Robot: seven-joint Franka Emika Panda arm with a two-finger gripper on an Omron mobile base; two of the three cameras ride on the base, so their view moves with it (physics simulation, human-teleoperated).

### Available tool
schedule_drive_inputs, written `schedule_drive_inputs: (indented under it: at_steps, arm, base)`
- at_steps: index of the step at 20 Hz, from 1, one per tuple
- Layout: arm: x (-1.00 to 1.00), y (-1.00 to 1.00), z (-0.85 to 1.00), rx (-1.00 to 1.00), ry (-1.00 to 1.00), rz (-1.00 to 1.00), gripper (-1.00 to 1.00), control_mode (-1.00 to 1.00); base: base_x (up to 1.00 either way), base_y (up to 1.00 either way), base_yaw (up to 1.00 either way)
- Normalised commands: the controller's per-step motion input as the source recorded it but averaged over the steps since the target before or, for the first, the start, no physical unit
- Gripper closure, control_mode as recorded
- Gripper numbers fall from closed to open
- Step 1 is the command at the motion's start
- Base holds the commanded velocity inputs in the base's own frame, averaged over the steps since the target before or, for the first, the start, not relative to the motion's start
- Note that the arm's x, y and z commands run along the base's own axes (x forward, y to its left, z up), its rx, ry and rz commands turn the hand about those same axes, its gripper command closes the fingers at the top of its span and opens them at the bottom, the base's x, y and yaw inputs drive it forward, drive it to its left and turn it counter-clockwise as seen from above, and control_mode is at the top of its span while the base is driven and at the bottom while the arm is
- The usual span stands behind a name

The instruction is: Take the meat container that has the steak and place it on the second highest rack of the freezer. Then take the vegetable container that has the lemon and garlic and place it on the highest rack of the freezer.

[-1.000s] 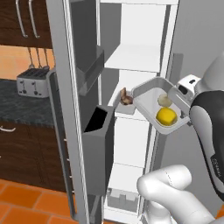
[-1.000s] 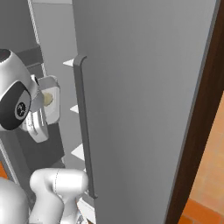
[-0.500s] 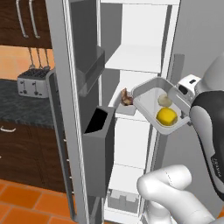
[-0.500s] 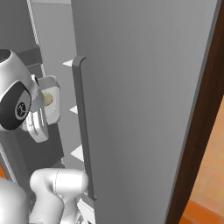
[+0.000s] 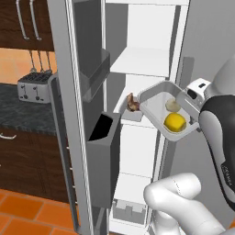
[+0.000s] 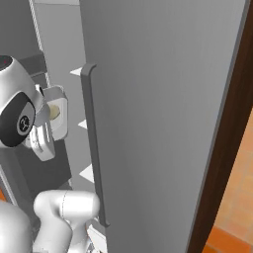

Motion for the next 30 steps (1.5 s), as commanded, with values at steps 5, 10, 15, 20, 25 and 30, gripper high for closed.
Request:
schedule_drive_inputs:
  at_steps: [5, 10, 15, 20, 25, 30]
  arm:
    - [0.14, 0.50, 0.27, 0.00, -0.04, -0.06, 1.00, -1.00]
    - [0.57, 0.35, 0.38, 0.02, -0.01, -0.23, 1.00, -1.00]
    - [0.77, 0.00, 0.30, 0.09, -0.01, -0.31, 1.00, -1.00]
    - [0.79, 0.03, 0.12, 0.08, -0.02, -0.24, 1.00, -1.00]
    - [0.84, 0.06, 0.06, 0.09, 0.00, -0.21, 1.00, -1.00]
    - [0.63, 0.02, 0.00, 0.05, -0.17, -0.14, 1.00, -1.00]
  base:
    - [-0.01, 0.04, 0.00]
    - [0.00, 0.00, 0.00]
    - [0.00, 0.00, 0.00]
    - [0.00, 0.00, 0.00]
    - [0.00, 0.00, 0.00]
    - [0.00, 0.00, 0.00]
